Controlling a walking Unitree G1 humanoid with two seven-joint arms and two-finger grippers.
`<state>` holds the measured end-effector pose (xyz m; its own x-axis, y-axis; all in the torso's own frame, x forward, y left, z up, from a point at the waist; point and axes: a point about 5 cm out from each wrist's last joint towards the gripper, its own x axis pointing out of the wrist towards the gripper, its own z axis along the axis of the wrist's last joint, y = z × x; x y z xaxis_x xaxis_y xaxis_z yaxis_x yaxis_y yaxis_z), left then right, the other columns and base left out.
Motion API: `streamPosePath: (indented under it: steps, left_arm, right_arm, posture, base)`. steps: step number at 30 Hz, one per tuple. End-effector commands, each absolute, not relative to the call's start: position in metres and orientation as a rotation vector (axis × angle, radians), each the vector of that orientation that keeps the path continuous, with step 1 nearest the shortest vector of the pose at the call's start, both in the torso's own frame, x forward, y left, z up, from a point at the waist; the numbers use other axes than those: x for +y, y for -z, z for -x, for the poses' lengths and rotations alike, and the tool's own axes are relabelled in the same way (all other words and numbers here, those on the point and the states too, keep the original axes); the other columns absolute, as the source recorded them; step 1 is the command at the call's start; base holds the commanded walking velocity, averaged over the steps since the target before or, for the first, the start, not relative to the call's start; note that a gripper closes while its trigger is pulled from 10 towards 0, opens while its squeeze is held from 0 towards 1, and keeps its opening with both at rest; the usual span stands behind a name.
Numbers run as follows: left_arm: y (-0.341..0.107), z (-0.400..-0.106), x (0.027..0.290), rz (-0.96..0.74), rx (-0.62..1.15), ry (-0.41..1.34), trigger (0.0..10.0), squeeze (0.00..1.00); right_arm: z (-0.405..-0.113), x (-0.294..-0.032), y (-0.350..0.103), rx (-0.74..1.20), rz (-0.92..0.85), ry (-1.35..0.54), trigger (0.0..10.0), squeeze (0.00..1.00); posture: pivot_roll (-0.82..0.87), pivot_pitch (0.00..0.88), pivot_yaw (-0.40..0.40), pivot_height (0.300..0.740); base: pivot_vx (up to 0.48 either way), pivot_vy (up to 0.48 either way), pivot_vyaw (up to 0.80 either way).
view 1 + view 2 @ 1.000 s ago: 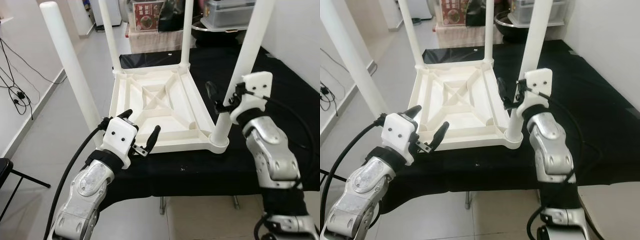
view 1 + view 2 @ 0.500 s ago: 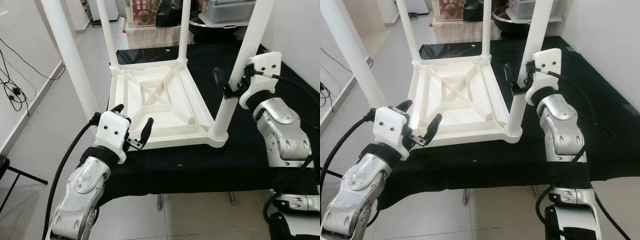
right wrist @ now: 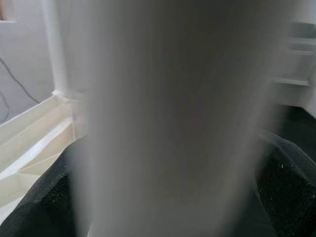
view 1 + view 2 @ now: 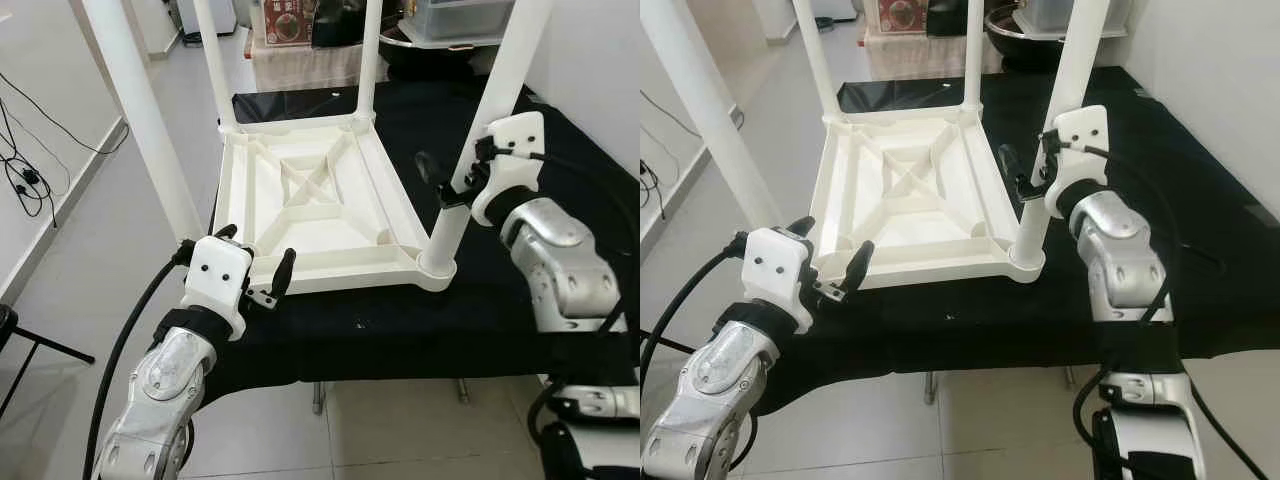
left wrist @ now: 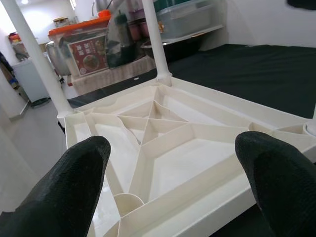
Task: Building children table
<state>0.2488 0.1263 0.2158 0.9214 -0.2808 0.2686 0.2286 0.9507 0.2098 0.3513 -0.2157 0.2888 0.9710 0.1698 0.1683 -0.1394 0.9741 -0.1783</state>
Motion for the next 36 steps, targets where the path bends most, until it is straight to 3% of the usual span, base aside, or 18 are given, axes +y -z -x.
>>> streamPosePath:
  steps: [1, 17, 19, 30, 31, 36]
  left_arm:
    - [-0.214, -0.249, 0.128, -0.175, -0.288, 0.248, 10.0, 0.00]
    - [-0.214, -0.250, 0.126, -0.169, -0.290, 0.252, 10.0, 0.00]
    - [-0.215, -0.250, 0.126, -0.166, -0.294, 0.245, 10.0, 0.00]
    - [-0.220, -0.250, 0.126, -0.165, -0.310, 0.239, 10.0, 0.00]
    - [-0.221, -0.250, 0.125, -0.161, -0.313, 0.245, 10.0, 0.00]
    - [-0.223, -0.249, 0.123, -0.152, -0.319, 0.269, 10.0, 0.00]
  right_arm:
    - [-0.348, -0.217, -0.299, -0.200, 0.142, -0.171, 10.0, 0.00]
    - [-0.343, -0.228, -0.374, -0.279, 0.201, -0.258, 10.0, 0.00]
    - [-0.343, -0.229, -0.399, -0.292, 0.202, -0.257, 10.0, 0.00]
    - [-0.343, -0.240, -0.415, -0.270, 0.168, -0.213, 10.0, 0.00]
    - [-0.344, -0.241, -0.410, -0.243, 0.155, -0.208, 0.0, 0.00]
    - [-0.348, -0.243, -0.399, -0.173, 0.125, -0.204, 0.0, 0.00]
  posture:
    - [-0.04, 0.101, 0.003, 0.740]
    - [-0.06, 0.099, -0.011, 0.740]
    - [-0.06, 0.100, -0.023, 0.740]
    - [-0.06, 0.106, -0.035, 0.740]
    - [-0.06, 0.108, -0.035, 0.740]
    - [-0.06, 0.109, -0.035, 0.740]
  base:
    - [0.000, 0.000, 0.00]
    - [0.000, 0.000, 0.00]
    - [0.000, 0.000, 0.00]
    - [0.000, 0.000, 0.00]
    - [0.000, 0.000, 0.00]
    - [0.000, 0.000, 0.00]
